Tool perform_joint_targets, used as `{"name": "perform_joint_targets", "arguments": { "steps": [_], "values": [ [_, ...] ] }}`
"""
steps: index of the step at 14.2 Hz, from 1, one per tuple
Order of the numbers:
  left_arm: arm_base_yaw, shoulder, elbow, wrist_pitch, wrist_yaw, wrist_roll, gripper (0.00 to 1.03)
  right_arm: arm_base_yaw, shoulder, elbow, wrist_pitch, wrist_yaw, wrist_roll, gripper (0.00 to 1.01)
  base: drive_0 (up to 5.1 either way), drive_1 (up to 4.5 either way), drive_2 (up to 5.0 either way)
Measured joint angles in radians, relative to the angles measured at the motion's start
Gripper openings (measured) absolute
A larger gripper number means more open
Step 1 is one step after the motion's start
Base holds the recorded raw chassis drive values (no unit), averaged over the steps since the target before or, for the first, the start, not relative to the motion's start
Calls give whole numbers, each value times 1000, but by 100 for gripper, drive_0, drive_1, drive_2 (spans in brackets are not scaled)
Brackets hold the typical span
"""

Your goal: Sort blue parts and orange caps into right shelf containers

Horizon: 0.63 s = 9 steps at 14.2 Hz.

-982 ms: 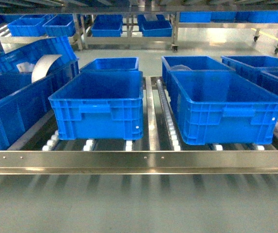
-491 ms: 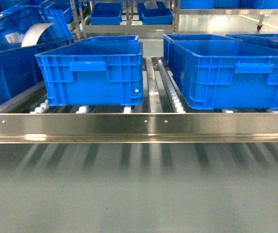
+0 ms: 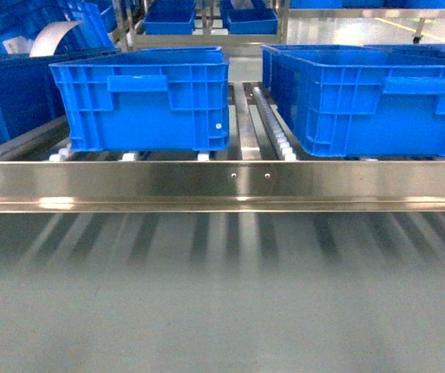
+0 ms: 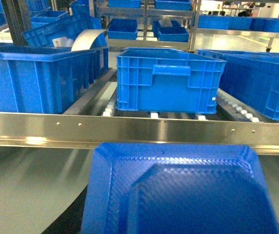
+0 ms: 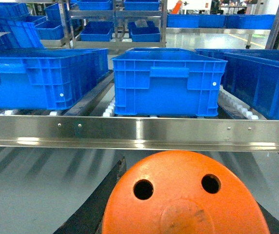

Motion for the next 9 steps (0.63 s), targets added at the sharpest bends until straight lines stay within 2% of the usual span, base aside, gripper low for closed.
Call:
{"name": "perform_joint_targets", "arguments": {
  "steps": [4, 9],
  "values": [
    [0, 0, 0, 0, 0, 0, 41, 0, 0, 0, 0, 0, 0, 43, 0, 0, 0],
    [0, 0, 0, 1, 0, 0, 41, 0, 0, 0, 1, 0, 0, 43, 2, 427, -422]
  ]
}}
